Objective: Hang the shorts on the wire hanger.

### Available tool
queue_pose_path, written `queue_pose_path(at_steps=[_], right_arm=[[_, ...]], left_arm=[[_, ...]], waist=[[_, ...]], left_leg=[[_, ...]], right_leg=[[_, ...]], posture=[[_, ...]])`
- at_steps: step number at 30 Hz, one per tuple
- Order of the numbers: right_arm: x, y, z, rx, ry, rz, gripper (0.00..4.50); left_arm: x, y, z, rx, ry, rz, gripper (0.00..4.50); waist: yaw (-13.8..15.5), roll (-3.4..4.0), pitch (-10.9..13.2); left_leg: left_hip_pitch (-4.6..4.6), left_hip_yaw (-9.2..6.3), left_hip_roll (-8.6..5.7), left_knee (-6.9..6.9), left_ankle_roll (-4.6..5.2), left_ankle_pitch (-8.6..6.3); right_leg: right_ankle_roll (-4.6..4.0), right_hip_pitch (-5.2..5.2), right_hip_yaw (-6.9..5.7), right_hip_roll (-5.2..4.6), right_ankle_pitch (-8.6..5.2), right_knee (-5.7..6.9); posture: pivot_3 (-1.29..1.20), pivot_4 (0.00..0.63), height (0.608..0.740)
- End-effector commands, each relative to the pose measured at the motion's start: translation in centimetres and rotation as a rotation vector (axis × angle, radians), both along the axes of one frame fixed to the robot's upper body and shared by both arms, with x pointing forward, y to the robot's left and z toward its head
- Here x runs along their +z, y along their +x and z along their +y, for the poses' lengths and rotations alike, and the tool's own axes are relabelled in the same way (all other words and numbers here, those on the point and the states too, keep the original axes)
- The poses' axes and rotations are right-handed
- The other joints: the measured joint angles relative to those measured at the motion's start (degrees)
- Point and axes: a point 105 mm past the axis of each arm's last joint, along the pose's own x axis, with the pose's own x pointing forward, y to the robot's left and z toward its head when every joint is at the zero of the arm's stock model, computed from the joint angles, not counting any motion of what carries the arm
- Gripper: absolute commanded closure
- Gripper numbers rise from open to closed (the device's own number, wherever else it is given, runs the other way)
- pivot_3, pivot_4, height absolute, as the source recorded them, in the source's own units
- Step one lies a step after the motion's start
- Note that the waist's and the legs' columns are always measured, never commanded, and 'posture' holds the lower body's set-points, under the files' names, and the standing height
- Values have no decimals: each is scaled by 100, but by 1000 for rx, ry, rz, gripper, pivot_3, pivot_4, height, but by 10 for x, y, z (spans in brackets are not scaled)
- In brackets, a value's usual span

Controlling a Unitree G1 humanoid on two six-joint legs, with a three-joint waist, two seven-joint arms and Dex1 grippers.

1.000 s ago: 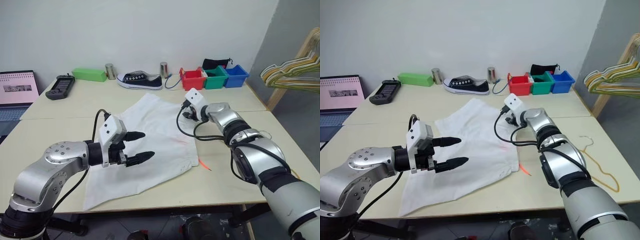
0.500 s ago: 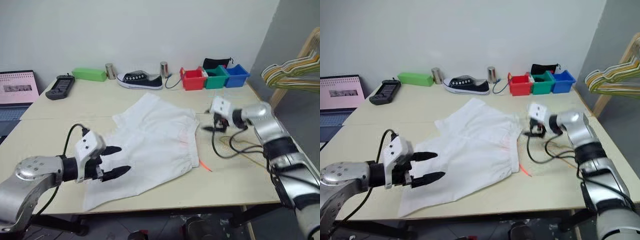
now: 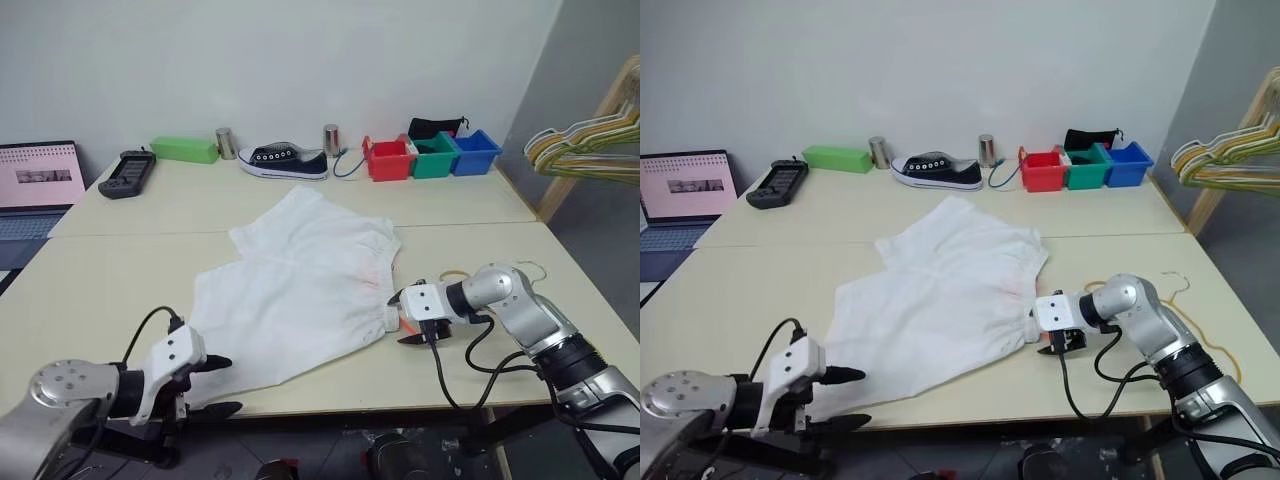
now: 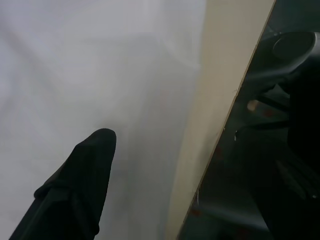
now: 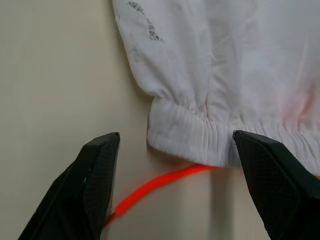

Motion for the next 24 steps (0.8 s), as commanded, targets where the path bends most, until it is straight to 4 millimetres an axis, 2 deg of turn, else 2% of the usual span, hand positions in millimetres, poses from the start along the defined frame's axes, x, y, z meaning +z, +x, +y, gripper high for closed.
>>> queue_pose_path(at_steps=[1, 7, 8, 9, 14, 16, 17, 19, 22, 24], right_arm=[[0, 9, 8, -12, 8, -40, 672], [-3, 14, 14, -9, 1, -44, 672], [-4, 15, 14, -9, -2, -42, 1037], [-4, 15, 13, -5, -9, -43, 1182], [-5, 16, 6, 12, -35, -39, 2587], [-6, 13, 4, 22, -41, -26, 3007], [-6, 11, 3, 29, -41, -15, 3404], [-5, 4, 2, 46, -44, 14, 3718], [-5, -6, 1, 62, -45, 55, 4436], [-4, -18, -1, 88, -66, 100, 4500]], left_arm=[[-10, 4, 8, 9, 58, -51, 424], [-23, 2, 26, 19, 132, -59, 424], [-25, 2, 29, 22, 147, -61, 804], [-27, 2, 31, 21, 157, -65, 928], [-28, 5, 35, 35, 163, -81, 2163], [-28, 5, 37, 31, 177, -87, 2531], [-28, 6, 38, 30, 180, -89, 2879], [-26, 6, 40, 28, 181, -90, 3190], [-24, 7, 44, 18, 194, -89, 3796], [-23, 7, 48, 3, 212, -84, 4261]], waist=[[-5, -12, -8], [-1, -28, -18], [-1, -28, -18], [-4, -28, -18], [0, -25, -16], [3, -23, -15], [4, -22, -14], [8, -20, -13], [15, -20, -15], [20, -20, -15]], left_leg=[[2, 0, 0, -1, 0, 0], [8, 0, 2, -2, 0, 0], [11, -1, 2, -2, 0, 0], [17, -1, 2, -2, 0, 0], [60, 0, 2, -8, -2, -1], [61, 0, 1, -9, -2, -1], [61, 0, 0, -9, -2, -1], [60, 0, -2, -9, -2, -1], [60, 0, -3, -9, -2, -2], [60, -1, -3, -9, -2, -1]], right_leg=[[0, 2, -1, 0, 0, 0], [-1, 7, 0, 1, 0, -1], [-1, 7, 0, 1, 0, -1], [-1, 8, -1, 1, 0, -1], [-3, 20, 3, -5, -2, -7], [-3, 20, 2, -10, -2, -7], [-3, 20, 2, -12, -2, -7], [-3, 20, 1, -16, -2, -7], [-3, 20, 0, -18, -2, -7], [-3, 20, -2, -18, -2, -6]], posture=[[-122, 47, 740], [-113, 44, 740], [-108, 43, 740], [-108, 43, 740], [-102, 43, 740], [-101, 42, 740], [-101, 41, 740], [-100, 43, 740], [-103, 43, 740], [-104, 43, 740]])
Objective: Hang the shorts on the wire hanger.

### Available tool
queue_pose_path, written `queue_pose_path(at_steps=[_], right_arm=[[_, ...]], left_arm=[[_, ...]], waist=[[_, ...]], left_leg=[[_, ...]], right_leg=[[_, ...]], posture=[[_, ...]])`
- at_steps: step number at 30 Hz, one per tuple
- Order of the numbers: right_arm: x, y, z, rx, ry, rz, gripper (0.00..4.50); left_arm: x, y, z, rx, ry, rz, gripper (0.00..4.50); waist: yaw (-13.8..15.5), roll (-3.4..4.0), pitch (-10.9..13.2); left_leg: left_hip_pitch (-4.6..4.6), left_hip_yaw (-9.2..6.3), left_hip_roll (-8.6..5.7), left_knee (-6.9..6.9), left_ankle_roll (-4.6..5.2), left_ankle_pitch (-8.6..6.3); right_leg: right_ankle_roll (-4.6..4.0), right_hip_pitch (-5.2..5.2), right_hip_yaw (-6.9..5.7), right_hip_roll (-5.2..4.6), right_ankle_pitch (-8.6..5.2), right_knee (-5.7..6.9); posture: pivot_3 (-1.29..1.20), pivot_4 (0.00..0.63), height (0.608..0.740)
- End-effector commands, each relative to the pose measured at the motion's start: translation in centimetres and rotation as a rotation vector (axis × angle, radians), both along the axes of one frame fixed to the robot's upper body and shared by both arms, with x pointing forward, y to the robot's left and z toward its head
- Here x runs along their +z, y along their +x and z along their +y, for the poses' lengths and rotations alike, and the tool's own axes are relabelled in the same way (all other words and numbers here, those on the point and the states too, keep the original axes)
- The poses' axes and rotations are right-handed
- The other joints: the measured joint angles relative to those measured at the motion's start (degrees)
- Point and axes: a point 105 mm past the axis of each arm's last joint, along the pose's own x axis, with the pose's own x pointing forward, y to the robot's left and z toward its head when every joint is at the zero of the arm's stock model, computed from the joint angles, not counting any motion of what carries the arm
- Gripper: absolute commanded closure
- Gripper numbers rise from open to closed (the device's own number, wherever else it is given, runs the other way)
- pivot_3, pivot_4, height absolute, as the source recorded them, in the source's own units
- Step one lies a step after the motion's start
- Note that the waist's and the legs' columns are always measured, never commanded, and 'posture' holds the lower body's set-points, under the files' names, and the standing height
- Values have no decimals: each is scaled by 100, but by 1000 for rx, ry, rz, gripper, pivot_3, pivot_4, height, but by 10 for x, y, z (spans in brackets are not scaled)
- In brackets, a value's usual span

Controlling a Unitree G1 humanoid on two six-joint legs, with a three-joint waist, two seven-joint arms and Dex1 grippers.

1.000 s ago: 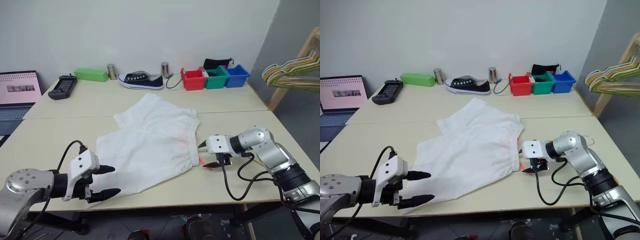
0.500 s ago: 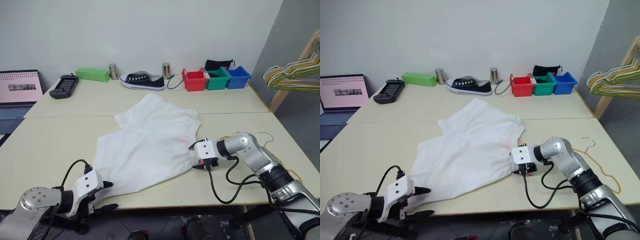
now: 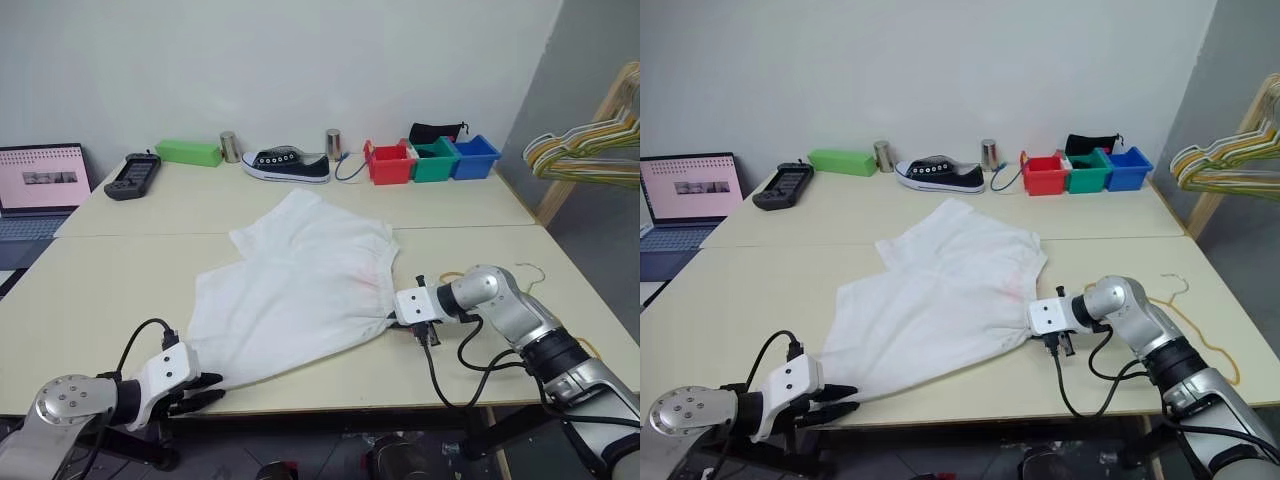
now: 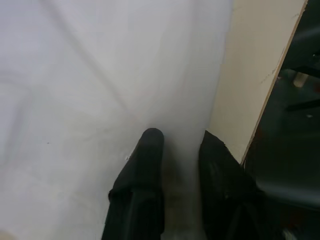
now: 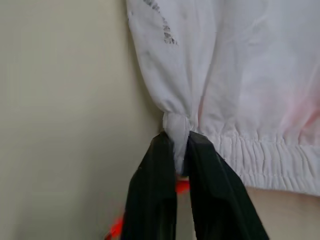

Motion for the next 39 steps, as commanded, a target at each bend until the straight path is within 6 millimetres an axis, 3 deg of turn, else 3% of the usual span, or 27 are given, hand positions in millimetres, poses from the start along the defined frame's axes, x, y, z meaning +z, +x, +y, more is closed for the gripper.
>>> queue_pose_path(at_steps=[1, 9, 22, 23, 24, 27, 29, 35, 39], right_arm=[[6, -22, -2, 45, -22, 84, 4500], [5, -63, 3, 71, -24, 258, 4500], [9, -83, 8, 48, 12, 466, 4500], [9, -84, 9, 47, 15, 478, 4248], [10, -85, 9, 50, 15, 486, 3875], [15, -81, 9, 26, 31, 495, 3297], [26, -77, 7, 15, 50, 477, 2803], [68, -73, -6, -85, 148, 423, 1405], [79, -45, -25, -337, 239, 330, 424]], left_arm=[[-2, 0, 20, 4, 87, 36, 4451], [-4, -13, 29, -84, 148, 159, 4451], [-4, -19, 41, -139, 199, 201, 4451], [-4, -19, 40, -139, 198, 201, 4493], [-4, -19, 40, -140, 196, 201, 4278], [-1, -18, 37, -144, 168, 203, 3788], [12, -15, 32, -179, 175, 177, 3332], [77, -8, -36, -362, 15, 81, 2089], [106, 13, -87, -398, -164, -46, 1211]], waist=[[4, 1, 0], [-8, 2, 1], [-19, 7, 5], [-19, 7, 5], [-19, 7, 5], [-19, 11, 7], [-19, 12, 9], [4, -8, 50], [25, -5, 53]], left_leg=[[0, 0, 0, -1, 0, 0], [-8, 8, 3, -15, -10, -11], [-8, 13, 7, -17, -12, -27], [-8, 13, 8, -17, -12, -27], [-8, 13, 8, -18, -12, -27], [-7, 13, 8, -18, -12, -27], [-7, 12, 9, -18, -12, -27], [-48, 10, 13, -15, -13, -28], [-82, 1, 11, -9, -13, -27]], right_leg=[[0, 0, -1, 0, 0, 0], [-20, -11, -6, 1, -17, -2], [-20, -11, -5, 1, -26, -17], [-20, -11, -5, 1, -26, -17], [-20, -11, -6, 1, -26, -17], [-20, -11, -5, 1, -26, -17], [-20, -11, -7, 1, -26, -17], [-16, -36, -13, -2, -24, -29], [2, -36, -34, -2, -13, -60]], posture=[[-106, 44, 740], [-116, 44, 740], [-116, 44, 740], [-116, 44, 740], [-116, 44, 740], [-117, 46, 740], [-121, 46, 740], [-155, 51, 740], [-197, 55, 740]])
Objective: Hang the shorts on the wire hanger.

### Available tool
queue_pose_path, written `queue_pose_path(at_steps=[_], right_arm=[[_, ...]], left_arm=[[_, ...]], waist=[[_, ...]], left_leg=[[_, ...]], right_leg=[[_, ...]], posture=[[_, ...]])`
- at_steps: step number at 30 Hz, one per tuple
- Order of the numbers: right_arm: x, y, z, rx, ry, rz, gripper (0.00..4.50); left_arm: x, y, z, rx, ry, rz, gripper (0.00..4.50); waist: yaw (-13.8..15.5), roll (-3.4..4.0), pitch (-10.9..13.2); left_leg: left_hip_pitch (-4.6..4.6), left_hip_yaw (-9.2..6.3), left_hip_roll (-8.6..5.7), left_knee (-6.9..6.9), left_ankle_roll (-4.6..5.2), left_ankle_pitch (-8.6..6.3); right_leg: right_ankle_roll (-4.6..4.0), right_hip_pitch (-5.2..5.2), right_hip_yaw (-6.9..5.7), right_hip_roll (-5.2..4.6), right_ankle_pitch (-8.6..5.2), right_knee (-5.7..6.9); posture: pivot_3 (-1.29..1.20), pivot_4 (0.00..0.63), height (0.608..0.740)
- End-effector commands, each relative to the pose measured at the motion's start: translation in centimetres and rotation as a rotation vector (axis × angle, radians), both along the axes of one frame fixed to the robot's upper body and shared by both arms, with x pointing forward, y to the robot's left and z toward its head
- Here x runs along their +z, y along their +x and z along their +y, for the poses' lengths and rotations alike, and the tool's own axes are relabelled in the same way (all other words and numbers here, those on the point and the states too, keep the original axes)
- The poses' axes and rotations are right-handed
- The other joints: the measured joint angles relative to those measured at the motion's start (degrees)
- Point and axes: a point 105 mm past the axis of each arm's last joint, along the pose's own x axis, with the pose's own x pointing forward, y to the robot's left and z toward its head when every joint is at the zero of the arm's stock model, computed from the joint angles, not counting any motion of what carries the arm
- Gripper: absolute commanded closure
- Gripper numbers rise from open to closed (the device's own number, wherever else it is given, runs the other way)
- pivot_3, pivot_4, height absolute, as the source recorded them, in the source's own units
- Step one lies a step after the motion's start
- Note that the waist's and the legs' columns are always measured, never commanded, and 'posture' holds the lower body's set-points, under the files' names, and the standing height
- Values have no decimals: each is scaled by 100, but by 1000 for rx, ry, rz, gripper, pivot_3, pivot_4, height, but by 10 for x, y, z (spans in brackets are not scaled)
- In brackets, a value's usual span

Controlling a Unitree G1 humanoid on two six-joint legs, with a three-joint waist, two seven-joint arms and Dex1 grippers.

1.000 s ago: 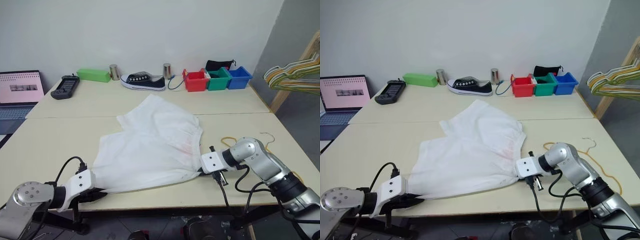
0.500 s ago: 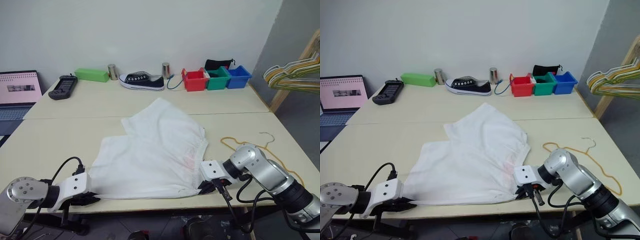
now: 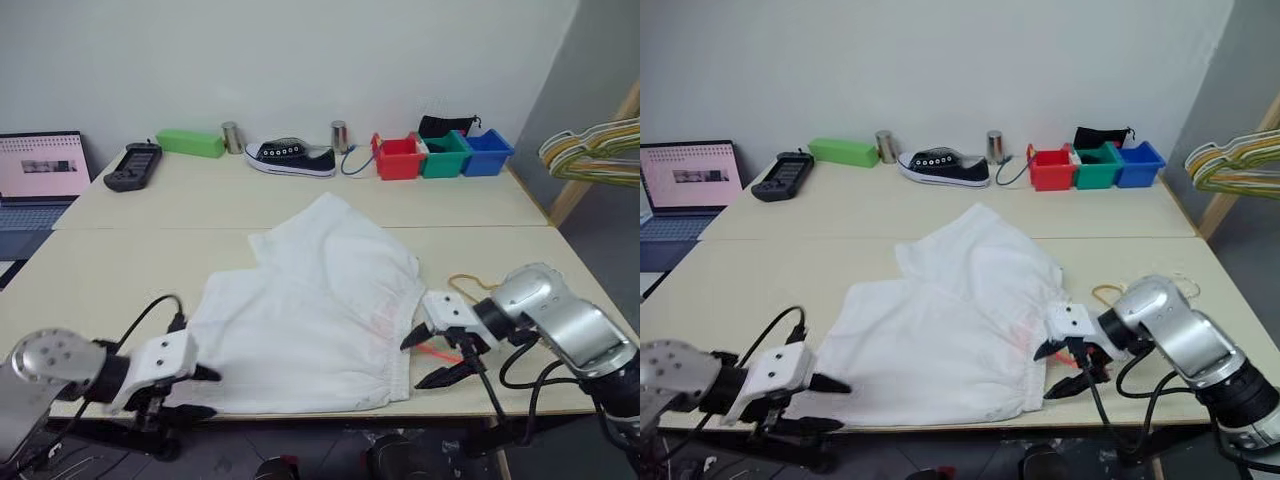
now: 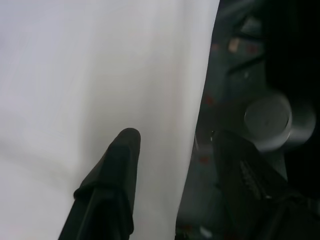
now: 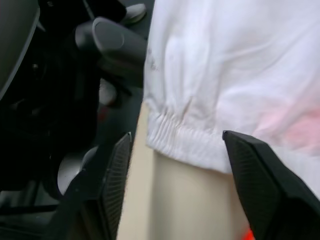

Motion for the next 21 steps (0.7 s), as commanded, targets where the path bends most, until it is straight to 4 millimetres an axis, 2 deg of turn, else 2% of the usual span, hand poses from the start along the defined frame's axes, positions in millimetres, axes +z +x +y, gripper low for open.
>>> queue_pose_path(at_steps=[1, 2, 4, 6, 7, 11, 14, 17, 21], right_arm=[[14, 29, -24, -266, 19, -96, 397], [13, 38, -33, -350, 11, -124, 397], [10, 55, -56, -507, -14, -182, 397], [8, 73, -91, -705, -68, -257, 397], [6, 76, -109, -765, -102, -281, 397], [2, 80, -153, -915, -184, -310, 397], [-6, 73, -188, -1003, -259, -291, 397], [-15, 63, -204, -1036, -287, -236, 397], [-30, 57, -226, -1065, -359, -216, 397]], left_arm=[[24, 18, -47, -16, -189, -87, 1000], [28, 27, -60, -7, -239, -116, 790], [33, 40, -82, 7, -320, -155, 790], [33, 54, -105, 22, -387, -183, 790], [33, 59, -116, 15, -410, -198, 790], [31, 74, -143, 15, -451, -224, 790], [30, 81, -171, -38, -475, -244, 790], [30, 87, -192, -71, -496, -253, 790], [26, 85, -217, -123, -520, -235, 790]], waist=[[-3, 10, 2], [-20, 12, 1], [-47, 9, 1], [-66, 5, 2], [-105, -1, 5], [-235, -2, 7], [-378, -4, 8], [-494, -6, 9], [-695, -4, 8]], left_leg=[[-3, 1, -7, 3, 1, 0], [-4, 6, -9, 9, 1, 0], [-13, 15, -14, 12, 1, 1], [-21, 20, -15, 17, 2, 1], [-21, 21, -16, 18, 2, 1], [-26, 28, -18, 17, 3, 1], [-24, 28, -18, 18, 9, -3], [-20, 33, -21, 21, 9, -3], [-14, 33, -21, 21, 10, -3]], right_leg=[[7, 2, 3, 1, 4, -5], [17, 10, 9, 1, 9, -12], [57, 27, 23, 1, 31, -14], [64, 24, 30, 2, 35, -14], [65, 23, 33, 3, 36, -14], [64, 15, 42, 4, 34, -13], [66, 20, 43, 5, 31, -13], [72, 27, 48, 5, 30, -17], [74, 31, 49, 5, 31, -15]], posture=[[-222, 57, 740], [-222, 57, 740], [-241, 58, 740], [-272, 61, 740], [-282, 62, 740], [-311, 65, 740], [-316, 68, 740], [-329, 67, 740], [-335, 67, 740]])
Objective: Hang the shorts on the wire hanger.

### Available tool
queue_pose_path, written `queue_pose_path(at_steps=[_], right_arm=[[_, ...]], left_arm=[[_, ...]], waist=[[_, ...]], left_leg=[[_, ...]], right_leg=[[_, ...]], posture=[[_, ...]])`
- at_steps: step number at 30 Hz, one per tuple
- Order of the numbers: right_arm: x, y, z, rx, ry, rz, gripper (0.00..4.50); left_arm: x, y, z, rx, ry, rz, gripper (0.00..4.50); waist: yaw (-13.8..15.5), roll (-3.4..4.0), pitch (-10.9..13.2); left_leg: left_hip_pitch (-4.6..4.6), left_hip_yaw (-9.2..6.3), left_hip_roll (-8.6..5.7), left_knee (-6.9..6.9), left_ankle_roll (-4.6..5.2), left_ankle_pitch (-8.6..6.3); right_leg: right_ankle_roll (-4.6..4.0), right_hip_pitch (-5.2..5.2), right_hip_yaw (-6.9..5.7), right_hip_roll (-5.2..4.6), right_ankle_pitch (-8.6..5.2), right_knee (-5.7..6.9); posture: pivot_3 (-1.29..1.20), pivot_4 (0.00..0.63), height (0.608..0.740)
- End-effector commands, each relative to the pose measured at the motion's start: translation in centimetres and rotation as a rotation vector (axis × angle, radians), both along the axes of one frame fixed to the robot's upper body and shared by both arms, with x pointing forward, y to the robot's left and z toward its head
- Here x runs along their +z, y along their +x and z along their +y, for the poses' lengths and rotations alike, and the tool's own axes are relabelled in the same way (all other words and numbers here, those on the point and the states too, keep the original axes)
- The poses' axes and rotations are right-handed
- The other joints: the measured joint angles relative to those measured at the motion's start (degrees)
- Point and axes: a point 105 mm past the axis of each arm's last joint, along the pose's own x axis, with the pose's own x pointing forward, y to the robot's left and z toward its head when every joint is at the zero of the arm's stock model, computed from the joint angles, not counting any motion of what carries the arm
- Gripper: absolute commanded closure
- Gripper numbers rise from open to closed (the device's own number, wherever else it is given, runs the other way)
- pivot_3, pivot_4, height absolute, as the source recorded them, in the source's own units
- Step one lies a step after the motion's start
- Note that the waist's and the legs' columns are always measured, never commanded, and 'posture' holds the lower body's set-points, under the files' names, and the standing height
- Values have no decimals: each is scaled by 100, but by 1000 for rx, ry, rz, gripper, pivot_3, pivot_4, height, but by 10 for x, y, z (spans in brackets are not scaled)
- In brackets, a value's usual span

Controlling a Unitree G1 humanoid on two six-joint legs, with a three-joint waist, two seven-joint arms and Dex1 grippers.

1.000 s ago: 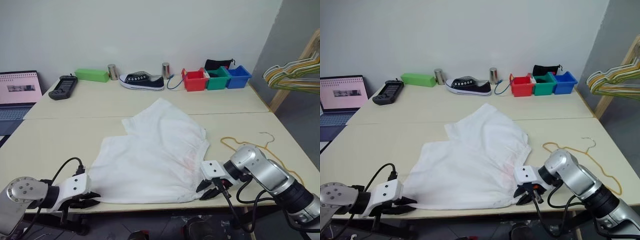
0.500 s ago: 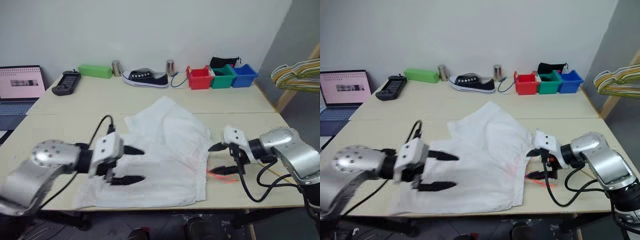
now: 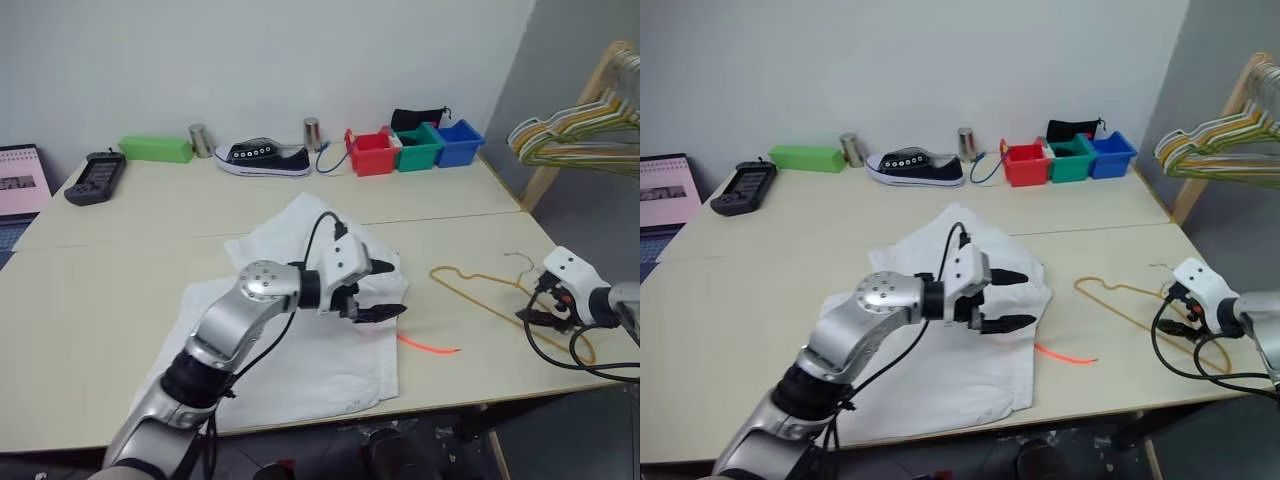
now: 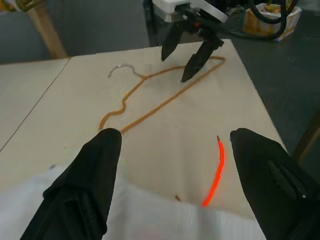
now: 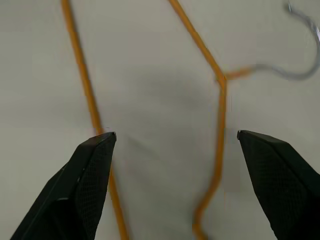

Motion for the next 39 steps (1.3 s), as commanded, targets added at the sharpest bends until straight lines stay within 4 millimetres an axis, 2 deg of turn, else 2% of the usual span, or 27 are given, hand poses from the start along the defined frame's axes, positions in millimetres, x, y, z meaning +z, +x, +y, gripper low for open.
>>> queue_pose_path(at_steps=[1, 5, 9, 14, 15, 18, 19, 22, 25, 27, 30, 32, 34, 36, 39], right_arm=[[4, 0, -22, -31, -58, -17, 397], [-6, 1, -40, -116, -53, -3, 397], [-16, -3, -40, -117, 14, 68, 397], [-27, -13, -33, -51, 58, 162, 1553], [-28, -13, -32, -41, 63, 170, 1922], [-32, -12, -32, -36, 57, 180, 2495], [-33, -11, -33, -38, 49, 180, 2871], [-38, -10, -39, -50, 24, 182, 3642], [-39, -10, -38, -37, 19, 179, 4371], [-36, -6, -35, -31, 27, 155, 4461], [-22, 6, -28, -2, 11, 71, 4461], [-1, 20, -16, 62, -32, -26, 4461], [27, 35, -1, 148, -126, -157, 4461], [54, 45, 24, 280, -223, -282, 4461], [74, 52, 61, 477, -370, -415, 4461]], left_arm=[[2, -4, -18, -58, -5, -45, 790], [-6, -17, -28, -107, 6, -29, 790], [-8, -20, -27, -113, 15, -25, 790], [-9, -17, -21, -116, 34, -22, 772], [-8, -16, -20, -115, 36, -22, 772], [-8, -13, -19, -106, 40, -26, 772], [-7, -12, -18, -103, 40, -27, 772], [-7, -9, -17, -89, 42, -33, 772], [-9, -6, -13, -78, 56, -40, 772], [-8, -3, -9, -63, 61, -48, 772], [-4, 7, -2, -27, 61, -75, 772], [5, 18, 6, 20, 46, -94, 772], [22, 36, 23, 103, 12, -117, 772], [40, 56, 48, 197, -17, -137, 772], [60, 75, 83, 272, -10, -160, 772]], waist=[[-130, 2, -2], [-281, -3, 1], [-364, -17, 10], [-359, -24, 6], [-359, -26, 4], [-357, -36, -3], [-356, -43, -7], [-356, -70, -25], [-359, -66, -37], [-353, -70, -42], [-356, -72, -55], [-361, -65, -59], [-418, -37, -65], [-496, -14, -65], [-626, -6, -70]], left_leg=[[2, 1, 0, 0, 0, 0], [19, 2, 0, 1, 0, 0], [67, -3, -1, 4, 0, 0], [82, -13, -4, 8, 0, 0], [82, -14, -4, 8, 0, 0], [82, -16, -4, 8, 0, 0], [82, -17, -4, 7, 0, 0], [85, -18, -4, 8, 0, 0], [102, -28, -4, 8, 0, 0], [103, -29, -11, 14, 0, 0], [100, -29, -13, 19, 0, 0], [98, -29, -13, 19, 0, 0], [92, -25, -14, 19, 0, 0], [85, -22, -15, 17, 0, 0], [85, -24, -13, -8, 0, 0]], right_leg=[[1, 1, 2, 0, 1, 0], [4, 24, 3, 0, 1, -1], [-16, 84, 1, 0, -11, -18], [-24, 115, -3, 0, -18, -33], [-23, 118, -4, 0, -18, -36], [0, 122, -6, 0, -10, -37], [6, 123, -7, 0, -8, -38], [12, 132, -7, 0, -4, -44], [-1, 173, -12, 0, -12, -91], [2, 189, -8, -3, -10, -104], [3, 196, -7, -3, -9, -108], [6, 194, -6, -3, -8, -108], [11, 183, -1, -3, -5, -103], [37, 168, 2, -3, 9, -93], [39, 144, -1, -1, 11, -86]], posture=[[-335, 67, 740], [-336, 69, 740], [-333, 67, 740], [-322, 60, 740], [-318, 55, 740], [-312, 50, 740], [-312, 50, 740], [-304, 43, 740], [-305, 36, 740], [-308, 32, 740], [-314, 26, 740], [-325, 24, 740], [-332, 23, 740], [-345, 21, 740], [-347, 20, 740]])
